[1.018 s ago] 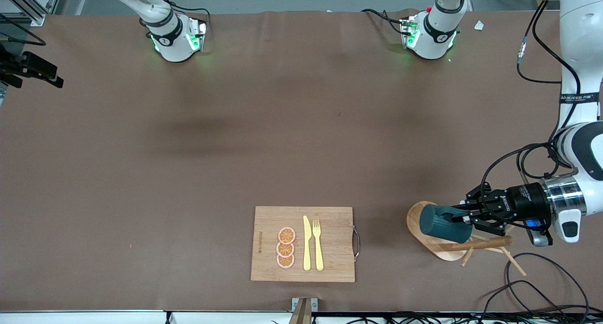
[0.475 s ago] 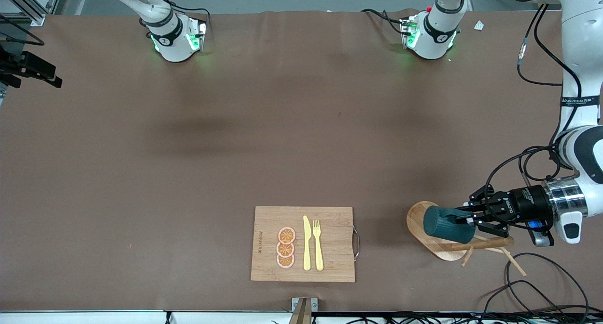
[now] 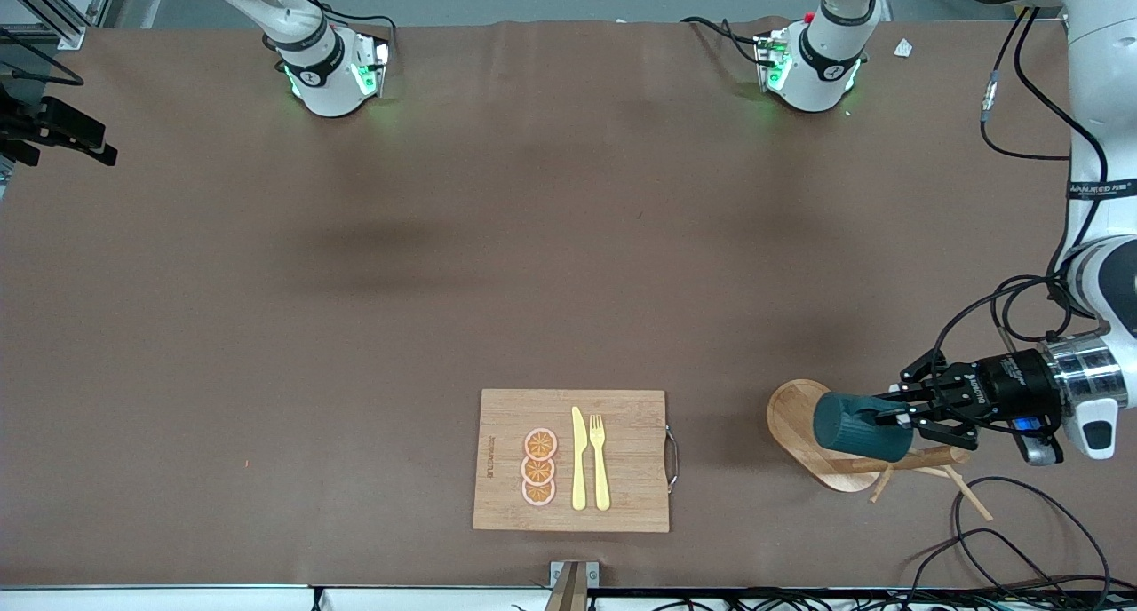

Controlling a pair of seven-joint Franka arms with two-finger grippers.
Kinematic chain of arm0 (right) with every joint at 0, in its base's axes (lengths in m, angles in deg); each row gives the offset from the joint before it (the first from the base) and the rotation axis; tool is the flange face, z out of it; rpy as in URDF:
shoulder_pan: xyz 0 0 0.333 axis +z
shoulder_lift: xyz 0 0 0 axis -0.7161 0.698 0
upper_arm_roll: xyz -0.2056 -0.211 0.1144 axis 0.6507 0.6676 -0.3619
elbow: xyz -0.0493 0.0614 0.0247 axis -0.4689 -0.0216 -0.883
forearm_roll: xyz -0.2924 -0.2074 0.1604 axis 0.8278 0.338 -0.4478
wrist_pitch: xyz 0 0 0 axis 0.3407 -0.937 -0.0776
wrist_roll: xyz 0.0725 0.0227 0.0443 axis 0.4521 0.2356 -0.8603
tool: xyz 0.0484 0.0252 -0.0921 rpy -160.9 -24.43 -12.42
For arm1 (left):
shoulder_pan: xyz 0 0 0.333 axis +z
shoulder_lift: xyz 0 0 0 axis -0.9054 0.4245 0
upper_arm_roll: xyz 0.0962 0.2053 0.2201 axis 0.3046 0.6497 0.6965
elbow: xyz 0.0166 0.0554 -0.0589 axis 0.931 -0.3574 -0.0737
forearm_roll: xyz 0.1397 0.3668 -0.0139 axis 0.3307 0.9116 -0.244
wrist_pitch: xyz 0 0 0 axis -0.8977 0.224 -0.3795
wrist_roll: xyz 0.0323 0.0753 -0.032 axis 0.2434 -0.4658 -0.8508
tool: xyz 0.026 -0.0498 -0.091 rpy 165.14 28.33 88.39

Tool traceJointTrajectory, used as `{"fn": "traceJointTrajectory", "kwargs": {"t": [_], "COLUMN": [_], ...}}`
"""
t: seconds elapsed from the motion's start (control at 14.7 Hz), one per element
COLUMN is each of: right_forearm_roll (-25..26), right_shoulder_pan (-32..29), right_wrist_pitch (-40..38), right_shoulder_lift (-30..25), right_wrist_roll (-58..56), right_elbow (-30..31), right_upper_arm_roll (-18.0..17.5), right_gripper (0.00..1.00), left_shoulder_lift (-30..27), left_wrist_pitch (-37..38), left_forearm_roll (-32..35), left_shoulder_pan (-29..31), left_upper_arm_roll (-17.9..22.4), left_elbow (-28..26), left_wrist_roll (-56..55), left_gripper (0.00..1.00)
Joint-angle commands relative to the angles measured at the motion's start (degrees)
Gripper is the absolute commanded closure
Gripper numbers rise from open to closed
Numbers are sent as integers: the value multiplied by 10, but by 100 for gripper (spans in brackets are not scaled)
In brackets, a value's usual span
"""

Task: Pass cup and hang on rack
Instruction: 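Tilt the mug and hook its handle onto a rack peg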

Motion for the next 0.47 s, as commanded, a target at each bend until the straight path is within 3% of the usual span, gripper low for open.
{"fn": "traceJointTrajectory", "kwargs": {"t": [0.0,0.41], "right_forearm_roll": [6,7], "right_shoulder_pan": [-5,-4], "right_wrist_pitch": [3,3], "right_shoulder_lift": [-14,-14], "right_wrist_roll": [-9,-9], "right_elbow": [12,12], "right_upper_arm_roll": [-5,-5], "right_gripper": [0,0], "left_shoulder_lift": [6,12], "left_wrist_pitch": [9,9], "left_forearm_roll": [-15,-15], "left_shoulder_pan": [12,20], "left_upper_arm_roll": [-1,-1], "left_elbow": [11,11], "left_wrist_roll": [16,41], "left_gripper": [99,99]}}
